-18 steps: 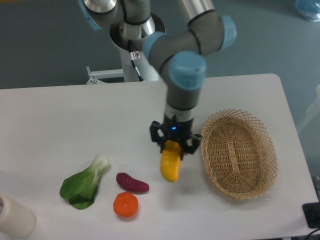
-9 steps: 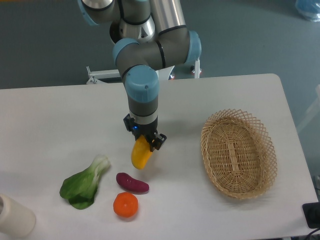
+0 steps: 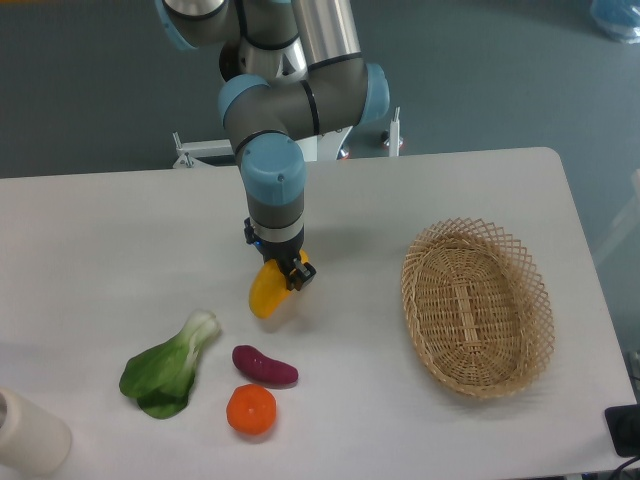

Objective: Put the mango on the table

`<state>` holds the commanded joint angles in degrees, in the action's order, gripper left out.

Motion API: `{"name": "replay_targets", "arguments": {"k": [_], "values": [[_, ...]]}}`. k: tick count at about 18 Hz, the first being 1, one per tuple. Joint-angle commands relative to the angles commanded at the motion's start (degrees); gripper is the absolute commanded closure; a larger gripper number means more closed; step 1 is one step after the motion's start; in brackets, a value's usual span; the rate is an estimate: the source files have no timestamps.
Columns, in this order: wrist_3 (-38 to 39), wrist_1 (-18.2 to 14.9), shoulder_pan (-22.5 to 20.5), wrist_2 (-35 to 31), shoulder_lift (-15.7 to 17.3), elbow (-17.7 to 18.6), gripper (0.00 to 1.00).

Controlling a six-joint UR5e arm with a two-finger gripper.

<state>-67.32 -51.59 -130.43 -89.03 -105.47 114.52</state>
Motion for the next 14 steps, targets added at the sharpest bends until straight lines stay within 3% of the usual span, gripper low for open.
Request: {"name": "replay_targets", "arguments": {"k": [3, 6, 10, 14], "values": [[-0.09, 0.09, 0.0, 0.0, -0.35, -0.18, 0.51], [0.09, 0.17, 0.0, 0.0, -0.53, -0.09, 0.35], [0.26, 0.18, 0.0, 0.09, -0.44, -0.61, 0.0], [0.35, 0.18, -0.09, 0.09, -0.44, -0.97, 0.0]]}}
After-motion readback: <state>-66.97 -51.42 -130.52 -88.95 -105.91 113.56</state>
